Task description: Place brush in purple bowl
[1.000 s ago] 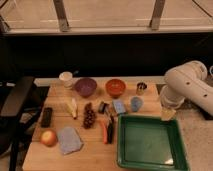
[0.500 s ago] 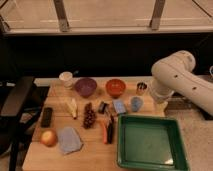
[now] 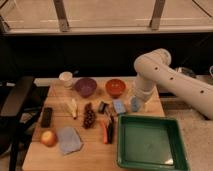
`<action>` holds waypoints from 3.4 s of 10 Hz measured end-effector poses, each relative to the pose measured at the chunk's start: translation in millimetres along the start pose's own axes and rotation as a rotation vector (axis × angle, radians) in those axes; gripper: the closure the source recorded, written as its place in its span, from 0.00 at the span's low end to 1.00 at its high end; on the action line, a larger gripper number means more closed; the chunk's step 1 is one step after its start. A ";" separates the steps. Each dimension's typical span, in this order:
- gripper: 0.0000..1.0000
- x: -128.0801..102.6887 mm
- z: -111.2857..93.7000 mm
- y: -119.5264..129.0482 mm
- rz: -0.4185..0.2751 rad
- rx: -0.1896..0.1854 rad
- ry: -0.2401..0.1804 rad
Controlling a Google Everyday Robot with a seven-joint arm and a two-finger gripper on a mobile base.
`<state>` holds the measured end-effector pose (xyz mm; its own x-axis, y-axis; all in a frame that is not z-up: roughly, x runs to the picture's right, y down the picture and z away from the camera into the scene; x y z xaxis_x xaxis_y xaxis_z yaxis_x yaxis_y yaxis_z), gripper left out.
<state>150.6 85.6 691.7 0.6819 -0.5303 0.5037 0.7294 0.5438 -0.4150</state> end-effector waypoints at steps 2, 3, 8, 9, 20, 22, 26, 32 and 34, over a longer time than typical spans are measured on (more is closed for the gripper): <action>0.35 -12.7 7.6 -0.3 -0.151 -0.042 -0.040; 0.35 -17.4 9.5 -1.9 -0.199 -0.054 -0.053; 0.35 -29.4 13.7 -23.3 -0.225 -0.036 0.019; 0.35 -36.8 15.9 -37.2 -0.246 -0.028 0.037; 0.35 -37.2 98.3 -123.1 -0.413 -0.001 0.011; 0.35 -37.7 118.1 -121.9 -0.421 -0.023 -0.019; 0.35 -43.4 148.6 -116.2 -0.445 -0.046 -0.078; 0.35 -48.8 195.4 -108.4 -0.490 -0.078 -0.169; 0.39 -51.9 205.2 -105.6 -0.499 -0.088 -0.182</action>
<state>27.1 189.2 864.9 0.2368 -0.5846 0.7760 0.9695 0.1942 -0.1496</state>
